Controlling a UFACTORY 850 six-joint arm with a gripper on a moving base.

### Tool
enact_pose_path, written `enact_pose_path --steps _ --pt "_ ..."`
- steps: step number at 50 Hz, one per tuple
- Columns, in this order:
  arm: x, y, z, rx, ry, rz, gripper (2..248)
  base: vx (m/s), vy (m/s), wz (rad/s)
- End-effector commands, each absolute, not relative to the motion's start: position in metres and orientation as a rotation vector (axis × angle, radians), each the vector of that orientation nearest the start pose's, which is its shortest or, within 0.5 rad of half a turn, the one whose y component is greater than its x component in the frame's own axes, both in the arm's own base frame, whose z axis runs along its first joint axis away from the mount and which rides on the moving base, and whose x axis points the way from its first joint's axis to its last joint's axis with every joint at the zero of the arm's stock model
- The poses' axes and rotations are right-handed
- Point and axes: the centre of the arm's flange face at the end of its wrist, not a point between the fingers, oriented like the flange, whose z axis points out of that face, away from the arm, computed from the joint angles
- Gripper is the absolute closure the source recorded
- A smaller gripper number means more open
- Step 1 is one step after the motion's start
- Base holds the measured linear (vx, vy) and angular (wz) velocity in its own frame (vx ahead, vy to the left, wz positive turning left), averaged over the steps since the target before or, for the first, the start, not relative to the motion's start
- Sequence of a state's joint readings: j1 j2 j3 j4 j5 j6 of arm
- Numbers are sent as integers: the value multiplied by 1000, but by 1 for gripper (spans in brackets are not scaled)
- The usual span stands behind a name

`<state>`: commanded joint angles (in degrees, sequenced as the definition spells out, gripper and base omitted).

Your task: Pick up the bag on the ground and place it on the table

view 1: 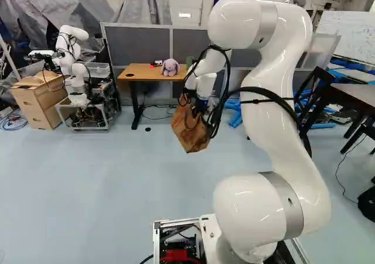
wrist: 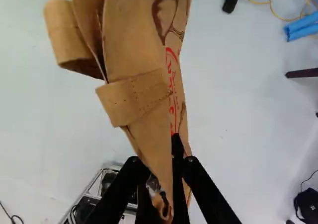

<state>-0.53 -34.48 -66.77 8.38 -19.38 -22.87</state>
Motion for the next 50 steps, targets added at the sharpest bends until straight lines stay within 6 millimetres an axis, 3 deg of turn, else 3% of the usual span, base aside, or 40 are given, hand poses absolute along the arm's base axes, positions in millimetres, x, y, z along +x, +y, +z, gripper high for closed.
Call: enact_pose_path --steps 50 --pt "643 1 379 -3049 -361 -522 225 0 0 0"
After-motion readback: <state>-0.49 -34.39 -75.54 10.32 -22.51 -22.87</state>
